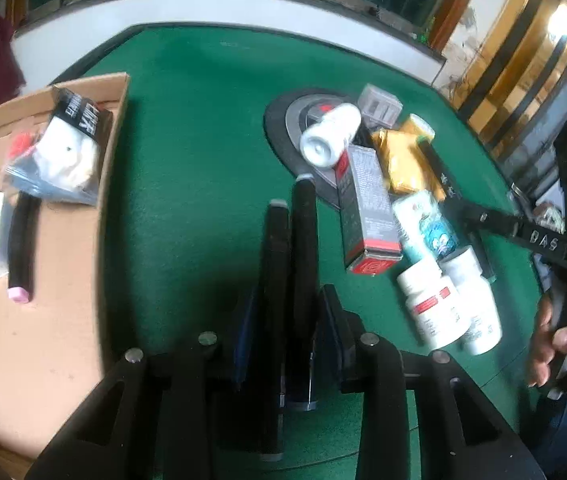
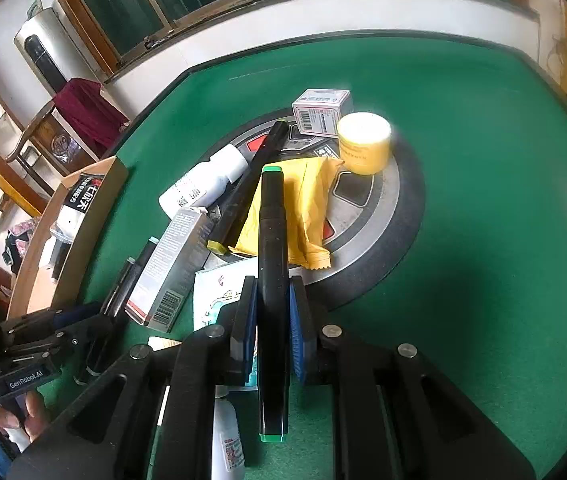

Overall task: Organize objects
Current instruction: 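Lift both markers from the pile and carry them toward the cardboard tray, then lower both markers into the cardboard tray and open both grippers, then reach the right gripper to the pile and grasp the white bottle, then carry the white bottle with the right gripper into the tray and release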

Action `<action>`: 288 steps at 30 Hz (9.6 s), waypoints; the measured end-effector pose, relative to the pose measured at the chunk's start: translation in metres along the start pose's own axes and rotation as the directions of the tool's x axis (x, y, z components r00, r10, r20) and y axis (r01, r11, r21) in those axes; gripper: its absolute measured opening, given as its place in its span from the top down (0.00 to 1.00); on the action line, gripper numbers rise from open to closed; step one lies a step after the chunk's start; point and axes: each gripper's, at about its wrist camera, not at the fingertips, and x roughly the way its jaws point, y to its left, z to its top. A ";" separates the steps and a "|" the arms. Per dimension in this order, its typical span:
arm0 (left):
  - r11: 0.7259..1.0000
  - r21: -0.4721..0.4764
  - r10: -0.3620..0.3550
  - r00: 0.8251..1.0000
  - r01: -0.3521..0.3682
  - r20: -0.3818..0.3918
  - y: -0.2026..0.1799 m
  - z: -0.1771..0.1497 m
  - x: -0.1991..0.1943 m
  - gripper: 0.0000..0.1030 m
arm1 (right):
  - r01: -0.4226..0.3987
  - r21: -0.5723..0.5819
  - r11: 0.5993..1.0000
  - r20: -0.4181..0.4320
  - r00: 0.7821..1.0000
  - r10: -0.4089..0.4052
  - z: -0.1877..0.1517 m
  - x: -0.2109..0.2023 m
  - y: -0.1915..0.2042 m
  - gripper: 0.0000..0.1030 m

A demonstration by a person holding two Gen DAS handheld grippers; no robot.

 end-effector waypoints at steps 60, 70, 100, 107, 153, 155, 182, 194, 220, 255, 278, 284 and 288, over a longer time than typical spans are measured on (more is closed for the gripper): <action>0.993 -0.116 0.021 0.989 -0.003 0.150 0.020 0.004 -0.049 0.89 | -0.016 0.008 1.000 0.053 0.998 0.015 0.002 -0.021 0.005 0.88; 0.987 -0.156 0.008 0.976 0.026 0.215 0.044 0.001 -0.082 0.89 | -0.154 0.003 0.988 0.057 0.986 0.154 0.000 -0.032 0.031 0.88; 0.932 -0.348 0.162 0.975 -0.101 0.152 0.233 0.024 -0.093 0.88 | -0.290 -0.134 0.948 -0.185 0.947 0.264 0.049 0.073 0.268 0.88; 0.911 -0.406 0.125 0.984 -0.064 0.126 0.269 0.024 -0.076 0.88 | -0.265 -0.157 0.951 -0.196 0.953 0.233 0.058 0.101 0.307 0.88; 0.894 -0.445 0.104 0.989 -0.048 0.103 0.282 0.053 -0.084 0.89 | -0.325 0.035 0.945 -0.325 0.890 0.318 0.077 0.186 0.317 0.85; 0.897 -0.439 0.105 0.989 -0.050 0.103 0.278 0.051 -0.086 0.89 | -0.333 0.021 0.943 -0.328 0.888 0.321 0.073 0.182 0.318 0.85; 0.978 -0.207 0.009 0.996 0.009 0.089 0.115 0.035 -0.089 0.73 | -0.340 0.022 0.940 -0.164 0.926 0.339 0.029 0.049 0.185 0.74; 0.999 -0.035 0.005 0.998 -0.008 -0.069 0.004 0.036 -0.025 0.73 | -0.242 0.090 0.966 0.022 0.970 0.241 0.012 -0.018 0.054 0.57; 0.986 0.028 0.166 0.986 -0.167 0.035 -0.009 -0.001 0.001 0.89 | -0.084 0.027 0.996 -0.006 0.996 0.084 -0.018 -0.028 0.022 0.58; 0.970 0.015 0.240 0.970 -0.241 0.046 -0.011 0.012 0.013 0.89 | -0.008 -0.081 0.997 -0.030 1.000 0.005 -0.067 -0.019 0.028 0.69; 0.988 -0.154 0.018 0.979 0.014 0.204 0.030 -0.007 -0.086 0.89 | -0.133 -0.018 0.991 0.050 0.990 0.133 -0.057 -0.041 0.040 0.69; 0.973 -0.233 0.065 0.963 -0.003 0.260 0.072 -0.006 -0.114 0.89 | -0.211 -0.041 0.977 0.011 0.977 0.212 -0.049 -0.030 0.076 0.69; 0.955 -0.294 0.112 0.953 -0.026 0.281 0.108 -0.007 -0.127 0.89 | -0.261 -0.082 0.962 -0.014 0.965 0.260 -0.040 -0.023 0.112 0.69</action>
